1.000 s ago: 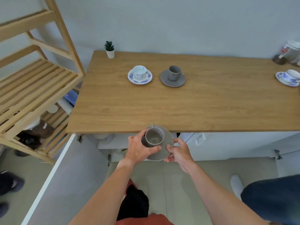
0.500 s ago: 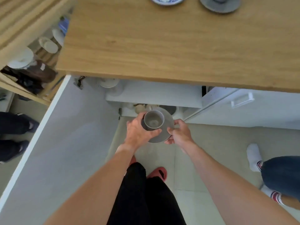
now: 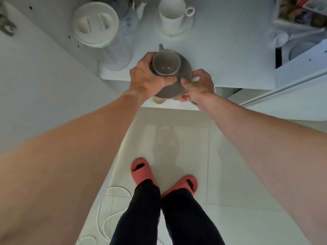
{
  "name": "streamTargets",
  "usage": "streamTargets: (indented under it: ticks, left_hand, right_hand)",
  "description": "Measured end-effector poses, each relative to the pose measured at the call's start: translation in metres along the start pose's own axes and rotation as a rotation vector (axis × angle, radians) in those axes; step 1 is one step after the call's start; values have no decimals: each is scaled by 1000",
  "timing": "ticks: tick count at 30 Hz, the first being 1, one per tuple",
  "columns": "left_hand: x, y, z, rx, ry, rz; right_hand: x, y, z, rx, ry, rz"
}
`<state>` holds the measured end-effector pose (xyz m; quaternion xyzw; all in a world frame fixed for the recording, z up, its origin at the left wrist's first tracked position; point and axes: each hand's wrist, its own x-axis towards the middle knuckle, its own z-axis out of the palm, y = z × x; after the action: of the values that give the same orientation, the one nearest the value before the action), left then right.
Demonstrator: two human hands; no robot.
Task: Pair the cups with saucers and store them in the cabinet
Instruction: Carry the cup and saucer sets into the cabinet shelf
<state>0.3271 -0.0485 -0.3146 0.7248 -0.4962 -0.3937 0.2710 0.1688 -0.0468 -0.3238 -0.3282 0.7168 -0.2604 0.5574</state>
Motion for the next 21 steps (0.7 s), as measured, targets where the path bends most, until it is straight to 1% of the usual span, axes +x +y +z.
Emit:
streamTargets:
  ticks: [4, 8, 14, 21]
  left_hand:
    - [20, -2, 4, 13, -2, 8]
    - [34, 1, 4, 9, -4, 23]
    - [57, 3, 4, 10, -3, 36]
    - [79, 10, 4, -5, -19, 80]
  right_hand:
    - [19, -6, 5, -30, 52, -11]
    - [37, -14, 10, -126, 101, -68]
    - [45, -28, 15, -50, 136, -34]
    - [62, -40, 18, -29, 177, -62]
